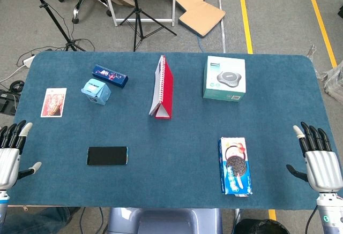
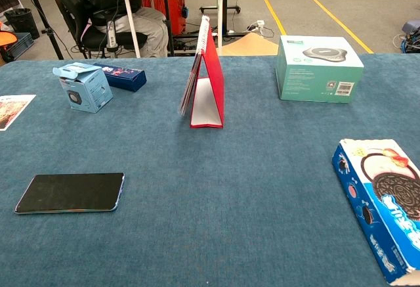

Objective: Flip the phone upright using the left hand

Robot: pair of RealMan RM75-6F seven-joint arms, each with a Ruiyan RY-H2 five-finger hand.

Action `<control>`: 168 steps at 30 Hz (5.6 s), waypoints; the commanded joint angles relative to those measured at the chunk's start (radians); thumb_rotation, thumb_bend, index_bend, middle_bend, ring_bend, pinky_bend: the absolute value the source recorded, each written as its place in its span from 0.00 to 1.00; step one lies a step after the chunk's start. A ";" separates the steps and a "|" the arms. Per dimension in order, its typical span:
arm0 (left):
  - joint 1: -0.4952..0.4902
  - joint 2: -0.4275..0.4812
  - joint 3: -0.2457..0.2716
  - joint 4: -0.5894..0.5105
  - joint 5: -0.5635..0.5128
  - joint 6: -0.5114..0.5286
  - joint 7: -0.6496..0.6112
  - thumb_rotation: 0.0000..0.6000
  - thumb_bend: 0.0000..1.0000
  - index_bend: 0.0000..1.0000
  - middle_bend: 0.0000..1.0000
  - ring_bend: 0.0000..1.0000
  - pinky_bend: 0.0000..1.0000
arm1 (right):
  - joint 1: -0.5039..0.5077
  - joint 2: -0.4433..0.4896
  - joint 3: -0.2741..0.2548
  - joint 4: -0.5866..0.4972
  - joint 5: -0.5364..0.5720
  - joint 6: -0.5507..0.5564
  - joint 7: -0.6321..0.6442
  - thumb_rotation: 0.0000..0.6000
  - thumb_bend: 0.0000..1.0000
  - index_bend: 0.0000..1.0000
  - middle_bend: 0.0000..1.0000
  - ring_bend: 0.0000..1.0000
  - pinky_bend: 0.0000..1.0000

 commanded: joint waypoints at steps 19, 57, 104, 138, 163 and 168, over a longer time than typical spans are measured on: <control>-0.184 -0.139 -0.029 -0.070 -0.178 -0.319 0.249 1.00 0.00 0.00 0.05 0.00 0.00 | 0.008 0.003 0.008 0.001 0.014 -0.014 0.026 1.00 0.00 0.04 0.00 0.00 0.00; -0.421 -0.620 -0.039 0.121 -0.547 -0.311 0.728 1.00 0.11 0.17 0.21 0.00 0.00 | 0.015 -0.002 0.017 0.029 0.069 -0.047 0.040 1.00 0.00 0.04 0.00 0.00 0.00; -0.312 -0.514 -0.079 0.267 -0.026 -0.251 -1.037 1.00 0.18 0.36 0.39 0.00 0.00 | 0.019 -0.004 0.011 0.021 0.074 -0.058 0.027 1.00 0.00 0.04 0.00 0.00 0.00; -0.389 -0.569 0.009 0.581 0.050 -0.452 -1.891 1.00 0.01 0.16 0.18 0.00 0.00 | 0.024 -0.012 0.009 0.026 0.081 -0.066 0.007 1.00 0.00 0.04 0.00 0.00 0.00; -0.256 -0.427 -0.029 0.516 0.032 -0.124 -1.149 1.00 0.00 0.00 0.00 0.00 0.00 | 0.021 -0.004 0.005 0.009 0.062 -0.052 0.013 1.00 0.00 0.04 0.00 0.00 0.00; -0.236 -0.362 -0.041 0.443 0.052 -0.055 -0.912 1.00 0.00 0.00 0.00 0.00 0.00 | 0.020 0.000 0.005 0.006 0.056 -0.048 0.027 1.00 0.00 0.04 0.00 0.00 0.00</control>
